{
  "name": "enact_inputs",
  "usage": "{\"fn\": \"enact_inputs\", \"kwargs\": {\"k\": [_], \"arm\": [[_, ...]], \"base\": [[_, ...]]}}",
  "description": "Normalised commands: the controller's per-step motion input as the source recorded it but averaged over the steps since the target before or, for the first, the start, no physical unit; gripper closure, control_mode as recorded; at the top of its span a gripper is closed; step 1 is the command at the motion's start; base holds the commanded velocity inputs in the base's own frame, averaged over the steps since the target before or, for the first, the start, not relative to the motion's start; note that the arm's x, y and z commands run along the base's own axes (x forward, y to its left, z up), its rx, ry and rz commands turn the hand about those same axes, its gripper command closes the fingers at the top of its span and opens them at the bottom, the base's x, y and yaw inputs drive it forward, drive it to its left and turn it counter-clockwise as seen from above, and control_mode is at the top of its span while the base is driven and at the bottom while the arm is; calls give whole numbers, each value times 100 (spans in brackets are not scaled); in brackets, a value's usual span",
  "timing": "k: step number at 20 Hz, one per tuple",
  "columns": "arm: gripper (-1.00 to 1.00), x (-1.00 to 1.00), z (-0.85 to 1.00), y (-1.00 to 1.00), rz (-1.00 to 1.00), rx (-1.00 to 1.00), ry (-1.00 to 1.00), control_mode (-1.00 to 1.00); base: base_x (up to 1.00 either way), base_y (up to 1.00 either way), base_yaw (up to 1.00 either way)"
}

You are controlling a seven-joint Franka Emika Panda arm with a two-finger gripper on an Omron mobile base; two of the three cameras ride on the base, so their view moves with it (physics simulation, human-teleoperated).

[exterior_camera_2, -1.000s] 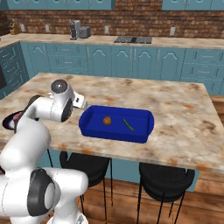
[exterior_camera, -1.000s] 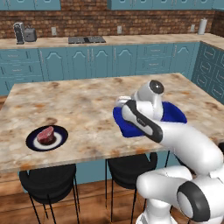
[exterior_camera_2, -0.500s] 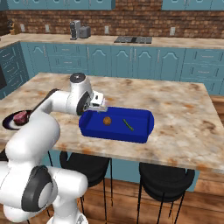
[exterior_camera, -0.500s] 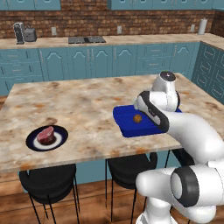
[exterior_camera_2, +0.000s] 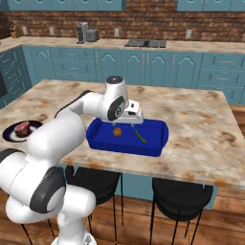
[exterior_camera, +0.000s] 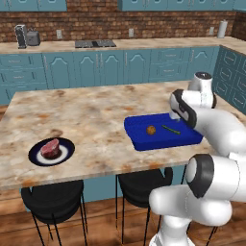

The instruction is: Create a steak meal by picking up the steak and asparagus from the tray and placing them on the plate. Leave the orange on the tray.

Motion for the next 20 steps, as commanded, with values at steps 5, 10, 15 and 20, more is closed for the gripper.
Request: {"fn": "enact_inputs", "kwargs": {"k": [5,10,15,20], "arm": [[-100,3,-15,-52,0,0,7,-100],[-100,0,-9,-18,0,0,12,-100],[-100,0,-7,-12,0,0,17,-100],[-100,0,-17,-10,1,0,14,-100]], "base": [[0,0,0],[0,0,0],[0,0,0],[0,0,0]]}}
